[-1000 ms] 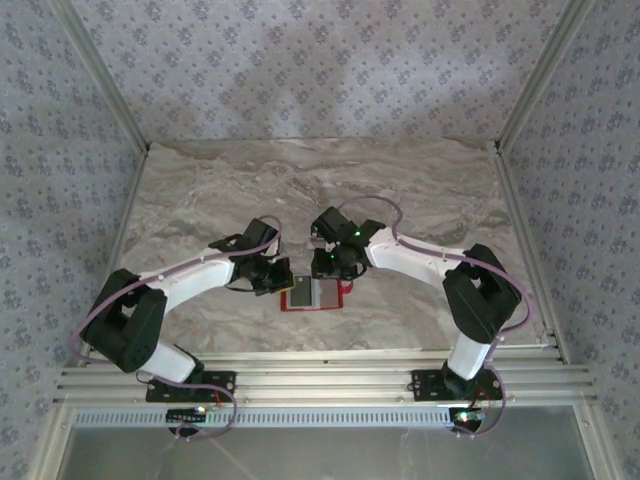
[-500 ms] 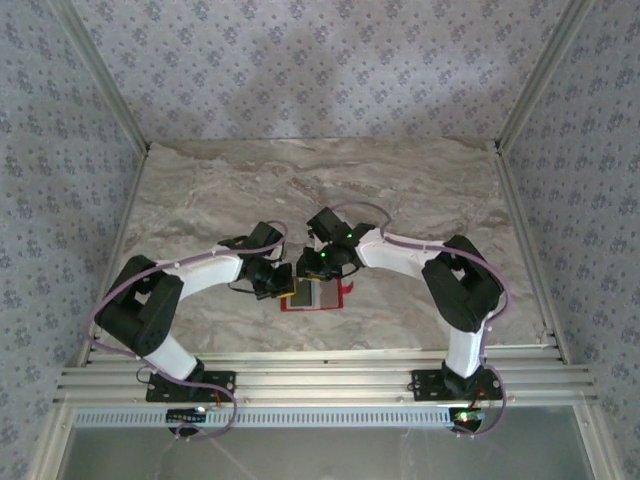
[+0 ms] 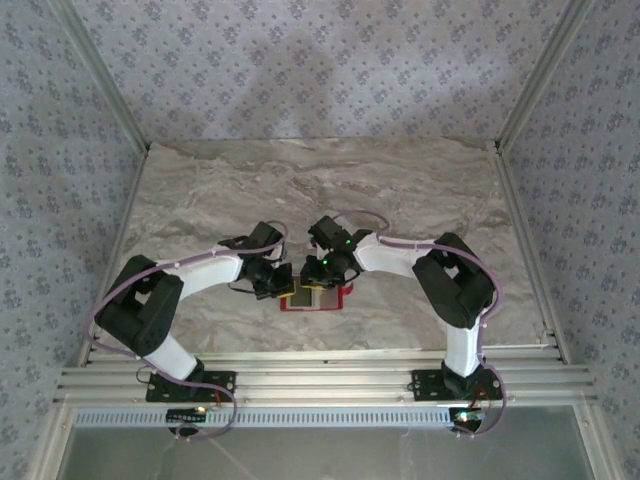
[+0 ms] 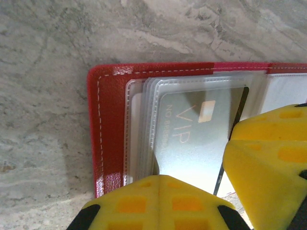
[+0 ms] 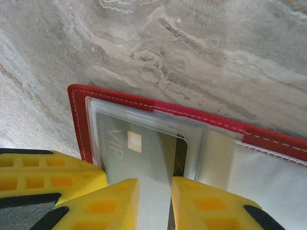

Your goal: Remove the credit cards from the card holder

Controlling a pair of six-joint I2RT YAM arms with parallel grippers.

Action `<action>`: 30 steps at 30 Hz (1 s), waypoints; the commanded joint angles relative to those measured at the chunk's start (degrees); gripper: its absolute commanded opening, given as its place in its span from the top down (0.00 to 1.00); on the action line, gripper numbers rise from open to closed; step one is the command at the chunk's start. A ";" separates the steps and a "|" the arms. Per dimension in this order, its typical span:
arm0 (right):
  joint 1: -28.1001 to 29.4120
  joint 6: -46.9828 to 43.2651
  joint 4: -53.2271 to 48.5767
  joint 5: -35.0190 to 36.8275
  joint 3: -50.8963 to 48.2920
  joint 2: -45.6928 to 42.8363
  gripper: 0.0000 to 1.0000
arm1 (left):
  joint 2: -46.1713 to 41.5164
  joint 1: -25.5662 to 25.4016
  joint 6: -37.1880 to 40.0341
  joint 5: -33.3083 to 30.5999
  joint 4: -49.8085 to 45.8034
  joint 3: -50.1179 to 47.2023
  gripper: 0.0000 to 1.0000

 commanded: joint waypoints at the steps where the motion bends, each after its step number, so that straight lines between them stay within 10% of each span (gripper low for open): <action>1: -0.02 -0.16 -2.44 2.33 -1.12 1.44 0.74 | 0.41 -0.42 0.91 -1.59 -2.09 0.33 1.00; 30: 0.17 -1.35 -7.15 6.42 -1.33 -7.02 0.75 | -2.33 -0.59 0.23 -1.76 -3.85 2.35 1.00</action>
